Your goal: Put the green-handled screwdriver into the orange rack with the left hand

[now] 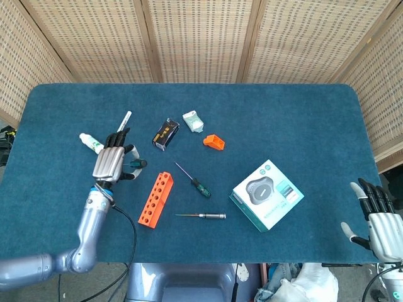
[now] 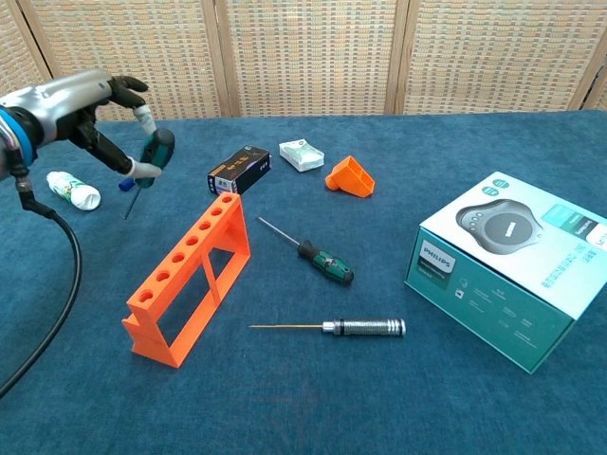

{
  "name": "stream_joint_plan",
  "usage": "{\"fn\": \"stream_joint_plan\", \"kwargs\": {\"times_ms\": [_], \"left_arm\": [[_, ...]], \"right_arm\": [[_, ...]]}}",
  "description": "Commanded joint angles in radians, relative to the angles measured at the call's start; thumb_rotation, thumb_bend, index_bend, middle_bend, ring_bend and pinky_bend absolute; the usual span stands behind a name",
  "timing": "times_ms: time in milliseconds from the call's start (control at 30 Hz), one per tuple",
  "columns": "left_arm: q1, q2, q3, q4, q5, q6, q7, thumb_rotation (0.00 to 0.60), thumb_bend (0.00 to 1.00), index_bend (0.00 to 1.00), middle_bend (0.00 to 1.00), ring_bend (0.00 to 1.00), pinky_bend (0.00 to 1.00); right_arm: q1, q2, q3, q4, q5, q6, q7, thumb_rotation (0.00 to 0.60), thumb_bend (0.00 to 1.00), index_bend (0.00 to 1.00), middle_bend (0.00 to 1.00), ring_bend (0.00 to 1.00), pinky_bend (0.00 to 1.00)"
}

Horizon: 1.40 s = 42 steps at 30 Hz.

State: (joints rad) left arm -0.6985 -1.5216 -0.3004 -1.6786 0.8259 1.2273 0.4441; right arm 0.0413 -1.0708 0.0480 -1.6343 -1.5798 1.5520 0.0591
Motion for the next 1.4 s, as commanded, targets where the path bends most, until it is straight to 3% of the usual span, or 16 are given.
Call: {"fn": "stream_joint_plan", "kwargs": {"times_ms": [33, 333, 567, 1400], "left_arm": [[0.061, 0.081, -0.05, -0.114, 0.012, 0.03, -0.111, 0.6, 0.29, 0.57, 0.05, 0.0, 0.0], [0.126, 0.163, -0.12, -0.281, -0.001, 0.023, -0.309, 0.6, 0.29, 0.57, 0.05, 0.0, 0.0], [0.139, 0.205, -0.154, -0.371, -0.023, -0.04, -0.428, 0.6, 0.29, 0.57, 0.05, 0.0, 0.0], [0.074, 0.1, -0.144, -0.379, 0.0, -0.066, -0.514, 0.6, 0.3, 0.59, 0.05, 0.0, 0.0]], "right_arm": [[0.001, -0.001, 0.0, 0.0, 0.001, -0.002, -0.003, 0.6, 0.26, 0.0, 0.0, 0.0, 0.0], [0.001, -0.003, -0.002, -0.006, -0.003, -0.002, -0.016, 0.6, 0.26, 0.0, 0.0, 0.0, 0.0], [0.0, -0.002, -0.001, -0.006, -0.002, 0.0, -0.012, 0.6, 0.26, 0.0, 0.0, 0.0, 0.0], [-0.002, 0.003, 0.001, 0.0, -0.002, 0.008, 0.011, 0.6, 0.26, 0.0, 0.0, 0.0, 0.0]]}}
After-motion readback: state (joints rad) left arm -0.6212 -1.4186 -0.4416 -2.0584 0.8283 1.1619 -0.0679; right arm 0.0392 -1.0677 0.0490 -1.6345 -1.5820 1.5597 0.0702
